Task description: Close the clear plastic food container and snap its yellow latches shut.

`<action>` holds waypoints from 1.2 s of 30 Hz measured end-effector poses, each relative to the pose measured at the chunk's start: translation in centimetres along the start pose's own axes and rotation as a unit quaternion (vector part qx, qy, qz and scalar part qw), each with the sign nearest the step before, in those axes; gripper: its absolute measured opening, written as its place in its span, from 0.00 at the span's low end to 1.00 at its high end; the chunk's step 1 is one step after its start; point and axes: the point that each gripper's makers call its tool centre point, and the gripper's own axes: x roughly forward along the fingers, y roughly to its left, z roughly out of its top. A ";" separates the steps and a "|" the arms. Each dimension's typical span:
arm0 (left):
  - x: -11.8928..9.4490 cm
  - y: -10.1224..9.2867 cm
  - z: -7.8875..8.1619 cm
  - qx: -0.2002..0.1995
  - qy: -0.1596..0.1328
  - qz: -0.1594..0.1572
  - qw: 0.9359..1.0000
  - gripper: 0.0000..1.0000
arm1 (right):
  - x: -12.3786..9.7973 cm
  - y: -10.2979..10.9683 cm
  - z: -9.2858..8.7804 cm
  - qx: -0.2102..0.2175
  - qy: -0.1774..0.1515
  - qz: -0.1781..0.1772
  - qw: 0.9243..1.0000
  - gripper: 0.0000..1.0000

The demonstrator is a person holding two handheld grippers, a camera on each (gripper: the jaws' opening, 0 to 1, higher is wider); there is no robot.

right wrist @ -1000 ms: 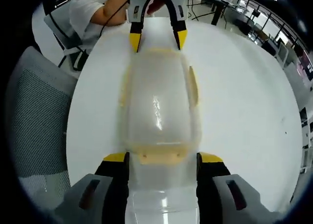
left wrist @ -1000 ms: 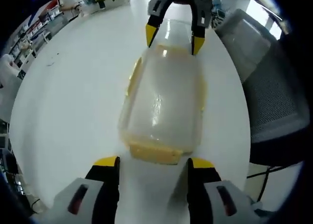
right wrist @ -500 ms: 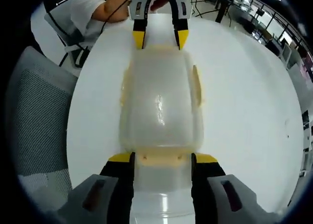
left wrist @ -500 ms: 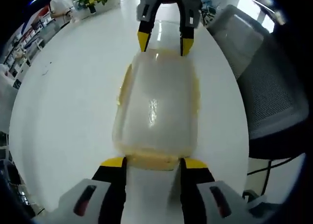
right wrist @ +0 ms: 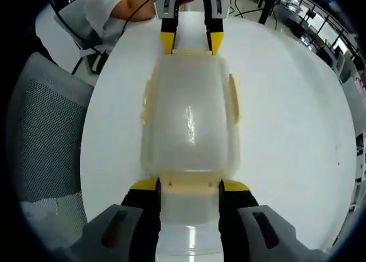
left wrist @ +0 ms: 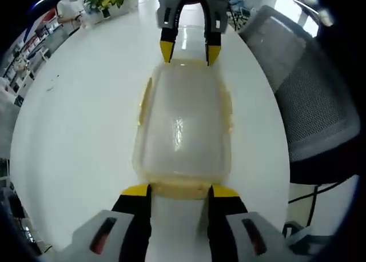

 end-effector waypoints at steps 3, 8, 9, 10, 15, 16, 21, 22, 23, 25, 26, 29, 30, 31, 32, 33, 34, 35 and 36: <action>-0.1 -0.2 -0.1 -0.001 0.000 -0.005 1.000 0.33 | 0.0 -0.1 0.1 -0.008 -0.002 -0.001 1.000 0.36; -0.7 -0.3 0.1 -0.005 -0.004 -0.007 1.000 0.33 | -0.4 -0.1 0.3 -0.012 -0.008 0.000 1.000 0.36; -1.1 -0.2 0.1 -0.008 -0.005 -0.009 1.000 0.33 | -0.6 -0.1 0.5 -0.012 -0.011 -0.001 1.000 0.36; -1.3 -0.2 0.1 -0.010 -0.005 -0.011 1.000 0.33 | -0.8 -0.2 0.6 -0.011 -0.015 -0.001 1.000 0.36; -2.5 -0.2 0.4 -0.005 0.003 -0.006 1.000 0.33 | -2.2 -0.3 1.3 -0.011 -0.025 0.001 1.000 0.36; -2.7 -0.2 0.5 -0.007 0.004 -0.004 1.000 0.33 | -2.5 -0.3 1.4 -0.011 -0.026 0.001 1.000 0.36; -4.3 -0.3 1.4 -0.014 0.000 0.002 1.000 0.33 | -4.7 -0.5 1.8 -0.020 -0.030 -0.002 0.999 0.36; -4.5 -0.4 1.5 -0.013 0.000 0.002 1.000 0.33 | -5.2 -0.5 1.8 -0.022 -0.031 0.001 0.999 0.36; -4.7 -0.4 1.6 -0.013 0.000 0.003 1.000 0.33 | -5.5 -0.5 1.9 -0.025 -0.032 0.000 0.999 0.36; -5.2 -0.4 2.1 -0.015 0.000 0.007 1.000 0.33 | -6.0 -0.6 1.8 -0.030 -0.033 -0.003 0.999 0.36; -5.5 -0.5 2.4 -0.017 -0.001 0.009 1.000 0.33 | -6.3 -0.6 1.7 -0.030 -0.034 -0.002 0.999 0.36; -6.0 -0.5 3.2 -0.019 -0.004 0.012 1.000 0.33 | -6.8 -0.7 1.3 -0.033 -0.033 -0.001 0.999 0.36; -6.1 -0.5 3.4 -0.019 -0.003 0.013 1.000 0.33 | -7.0 -0.7 1.2 -0.033 -0.033 0.000 0.999 0.36; -6.2 -0.7 3.7 -0.019 -0.002 0.012 1.000 0.33 | -7.3 -0.5 1.1 -0.032 -0.034 0.003 0.999 0.36; -6.3 -0.8 4.0 -0.018 0.000 0.012 1.000 0.33 | -7.5 -0.4 0.9 -0.030 -0.034 0.006 0.999 0.36; -6.4 -0.9 4.2 -0.017 0.001 0.012 1.000 0.33 | -7.6 -0.4 0.8 -0.030 -0.034 0.006 0.999 0.36; -6.4 -0.9 4.3 -0.016 0.002 0.013 1.000 0.33 | -7.7 -0.4 0.7 -0.031 -0.034 0.006 0.999 0.36; -6.5 -1.0 4.6 -0.016 0.001 0.013 1.000 0.33 | -7.9 -0.3 0.5 -0.030 -0.035 0.007 0.999 0.36; -6.5 -1.0 4.7 -0.016 0.001 0.014 1.000 0.33 | -7.9 -0.3 0.4 -0.030 -0.035 0.008 0.999 0.36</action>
